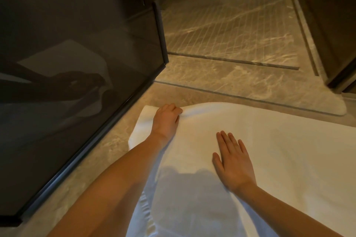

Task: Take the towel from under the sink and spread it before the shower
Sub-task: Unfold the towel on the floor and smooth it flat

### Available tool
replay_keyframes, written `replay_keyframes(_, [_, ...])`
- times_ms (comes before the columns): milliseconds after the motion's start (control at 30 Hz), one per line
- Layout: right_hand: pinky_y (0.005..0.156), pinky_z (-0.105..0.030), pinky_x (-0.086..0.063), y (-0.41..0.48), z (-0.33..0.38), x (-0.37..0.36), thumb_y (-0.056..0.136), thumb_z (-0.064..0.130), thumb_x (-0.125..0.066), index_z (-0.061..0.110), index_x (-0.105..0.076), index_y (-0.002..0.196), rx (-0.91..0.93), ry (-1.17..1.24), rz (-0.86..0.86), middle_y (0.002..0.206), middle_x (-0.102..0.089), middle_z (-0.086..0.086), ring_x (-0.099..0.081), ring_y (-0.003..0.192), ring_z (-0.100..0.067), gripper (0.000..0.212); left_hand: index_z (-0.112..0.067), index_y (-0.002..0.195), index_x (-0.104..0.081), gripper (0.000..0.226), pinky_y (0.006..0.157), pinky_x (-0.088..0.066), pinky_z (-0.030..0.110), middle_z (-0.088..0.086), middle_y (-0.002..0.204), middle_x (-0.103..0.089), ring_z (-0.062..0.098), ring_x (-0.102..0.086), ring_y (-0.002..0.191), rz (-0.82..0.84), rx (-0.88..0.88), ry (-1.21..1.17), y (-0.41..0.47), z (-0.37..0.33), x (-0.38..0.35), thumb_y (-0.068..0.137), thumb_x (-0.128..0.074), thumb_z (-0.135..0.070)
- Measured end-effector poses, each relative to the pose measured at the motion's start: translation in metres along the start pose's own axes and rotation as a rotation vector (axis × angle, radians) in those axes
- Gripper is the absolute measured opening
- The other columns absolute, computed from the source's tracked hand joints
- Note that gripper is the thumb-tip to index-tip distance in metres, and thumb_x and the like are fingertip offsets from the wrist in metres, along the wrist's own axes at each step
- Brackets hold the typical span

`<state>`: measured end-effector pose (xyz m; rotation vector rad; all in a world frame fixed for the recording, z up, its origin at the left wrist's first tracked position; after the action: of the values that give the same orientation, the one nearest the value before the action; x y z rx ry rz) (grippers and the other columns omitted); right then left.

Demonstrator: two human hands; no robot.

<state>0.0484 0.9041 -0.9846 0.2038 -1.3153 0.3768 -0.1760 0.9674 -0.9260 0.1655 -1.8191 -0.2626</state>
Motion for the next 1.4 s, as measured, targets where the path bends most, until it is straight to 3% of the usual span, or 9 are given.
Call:
replay_keyframes(167, [0.122,-0.034,0.005,0.0,0.0,0.0,0.1,0.048,-0.011,0.023,0.004,0.156,-0.001,0.017,-0.006,0.164,0.004,0.005,0.009,0.15,-0.012,0.064,-0.007,0.111,-0.068,0.022,0.083,-0.047,0.042,0.013,0.102,-0.063,0.033,-0.056,0.095,0.061,-0.127,-0.026,-0.035,-0.007,-0.01,0.096,-0.053,-0.012])
replay_keyframes(300, [0.122,-0.035,0.004,0.0,-0.001,-0.002,0.099,0.049,-0.009,0.024,0.006,0.155,-0.002,0.023,-0.001,0.164,0.005,0.006,0.011,0.149,-0.01,0.063,-0.01,0.12,-0.061,0.026,0.084,-0.039,0.027,0.013,0.12,-0.057,0.029,-0.054,0.107,-0.043,0.284,-0.266,-0.026,0.021,0.005,0.095,-0.054,-0.009])
replay_keyframes(433, [0.123,-0.035,0.004,0.0,-0.002,-0.003,0.099,0.049,-0.008,0.024,0.007,0.155,-0.017,0.026,0.003,0.164,0.005,0.007,0.011,0.149,-0.009,0.063,-0.025,0.121,-0.059,0.046,0.091,-0.026,0.033,0.003,0.12,-0.052,0.025,-0.039,0.114,-0.001,0.401,0.033,-0.016,0.038,0.012,0.079,-0.074,-0.036])
replay_keyframes(600, [0.122,-0.034,0.006,0.001,-0.002,-0.003,0.098,0.049,-0.008,0.025,0.008,0.155,-0.026,0.017,0.005,0.164,0.005,0.008,0.011,0.149,-0.009,0.064,-0.018,0.128,-0.049,0.075,0.097,-0.031,0.038,0.012,0.125,-0.045,0.03,-0.036,0.117,0.02,0.696,-0.042,-0.028,0.055,0.006,0.068,-0.078,-0.052])
replay_keyframes(833, [0.122,-0.033,0.004,0.0,-0.001,0.001,0.099,0.048,-0.011,0.025,0.004,0.156,-0.036,0.022,0.006,0.164,0.003,0.008,0.008,0.149,-0.01,0.063,-0.004,0.127,-0.049,0.065,0.102,-0.037,0.043,0.019,0.127,-0.047,0.035,-0.039,0.12,-0.127,0.841,-0.355,-0.049,0.068,0.005,0.077,-0.077,-0.034])
replay_keyframes(1000, [0.122,-0.033,0.004,-0.001,0.0,0.002,0.1,0.047,-0.014,0.025,0.001,0.156,-0.034,0.035,-0.003,0.164,0.001,0.008,0.007,0.149,-0.009,0.062,-0.002,0.132,-0.042,0.066,0.085,-0.042,0.029,0.02,0.132,-0.042,0.035,-0.056,0.109,-0.191,0.886,-0.517,-0.055,0.07,0.012,0.081,-0.076,-0.024])
replay_keyframes(1167, [0.122,-0.032,0.003,-0.001,0.0,0.002,0.1,0.045,-0.018,0.025,-0.002,0.156,-0.032,0.052,-0.018,0.164,-0.003,0.008,0.004,0.15,-0.01,0.061,-0.005,0.135,-0.042,0.062,0.088,-0.04,0.024,0.018,0.137,-0.052,0.031,-0.052,0.123,-0.171,0.918,-0.705,-0.061,0.072,0.008,0.084,-0.073,-0.019])
replay_keyframes(1267, [0.122,-0.032,0.003,-0.001,0.0,0.002,0.1,0.045,-0.017,0.025,-0.002,0.156,-0.029,0.049,-0.023,0.164,-0.003,0.008,0.004,0.15,-0.009,0.061,-0.013,0.132,-0.052,0.051,0.076,-0.043,0.013,0.006,0.115,-0.06,0.021,-0.059,0.106,-0.182,0.866,-0.827,-0.064,0.071,0.011,0.084,-0.07,-0.009])
replay_keyframes(1400, [0.122,-0.033,0.002,-0.002,0.0,0.001,0.1,0.045,-0.017,0.025,-0.003,0.156,-0.03,0.05,-0.027,0.164,-0.003,0.008,0.004,0.15,-0.009,0.062,-0.014,0.119,-0.063,0.041,0.084,-0.048,0.016,0.003,0.13,-0.057,0.016,-0.046,0.131,-0.114,0.745,-1.051,-0.06,0.07,0.017,0.085,-0.06,0.01])
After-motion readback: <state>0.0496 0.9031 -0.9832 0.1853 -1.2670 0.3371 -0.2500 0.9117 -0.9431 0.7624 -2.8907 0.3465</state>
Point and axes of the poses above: each hand's wrist, its own y-axis towards the middle knuckle, its own x-axis out of the back of the hand, z = x × y, the point moved 6 cm from there along y, towards the middle knuckle
